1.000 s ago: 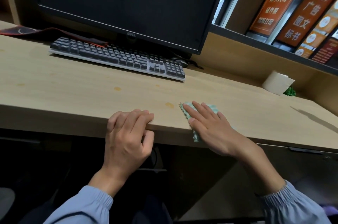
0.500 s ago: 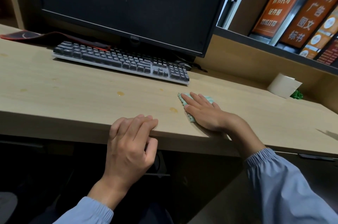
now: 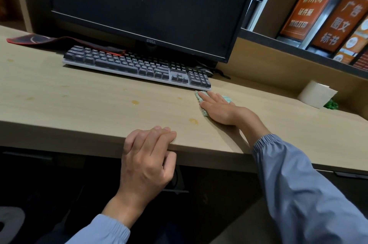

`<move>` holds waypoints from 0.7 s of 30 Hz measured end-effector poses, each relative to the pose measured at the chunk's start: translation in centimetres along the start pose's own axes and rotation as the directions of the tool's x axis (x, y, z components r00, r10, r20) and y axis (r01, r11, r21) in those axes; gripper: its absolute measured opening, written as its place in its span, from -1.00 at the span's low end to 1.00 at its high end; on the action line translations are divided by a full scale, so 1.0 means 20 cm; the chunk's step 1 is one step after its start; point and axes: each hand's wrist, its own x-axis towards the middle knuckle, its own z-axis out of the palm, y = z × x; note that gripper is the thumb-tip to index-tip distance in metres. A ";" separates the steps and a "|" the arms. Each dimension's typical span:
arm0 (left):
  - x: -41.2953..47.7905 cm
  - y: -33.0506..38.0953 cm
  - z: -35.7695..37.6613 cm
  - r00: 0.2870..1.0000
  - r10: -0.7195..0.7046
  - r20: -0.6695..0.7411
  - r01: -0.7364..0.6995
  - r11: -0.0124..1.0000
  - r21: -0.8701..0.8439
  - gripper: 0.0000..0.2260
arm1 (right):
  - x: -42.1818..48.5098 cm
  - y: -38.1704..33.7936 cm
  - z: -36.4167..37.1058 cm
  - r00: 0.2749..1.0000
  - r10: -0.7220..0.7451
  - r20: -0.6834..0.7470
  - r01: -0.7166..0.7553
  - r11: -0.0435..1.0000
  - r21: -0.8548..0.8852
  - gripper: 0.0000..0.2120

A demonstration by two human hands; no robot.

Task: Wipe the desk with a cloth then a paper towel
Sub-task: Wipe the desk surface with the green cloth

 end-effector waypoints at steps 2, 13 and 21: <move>0.00 0.00 0.00 1.000 -0.004 -0.002 0.004 1.000 0.009 -0.73 | 0.01 -0.01 0.00 1.000 0.019 -0.002 -0.019 1.000 0.004 -0.47; 0.01 0.00 -0.03 1.000 0.007 0.023 -0.007 1.000 0.017 -0.71 | -0.07 -0.03 0.02 0.999 -0.009 -0.043 0.010 1.000 0.011 -0.47; 0.01 0.02 -0.04 0.999 -0.019 0.045 0.020 1.000 -0.022 -0.70 | -0.28 -0.02 0.12 0.999 -0.010 -0.050 0.010 1.000 0.001 -0.47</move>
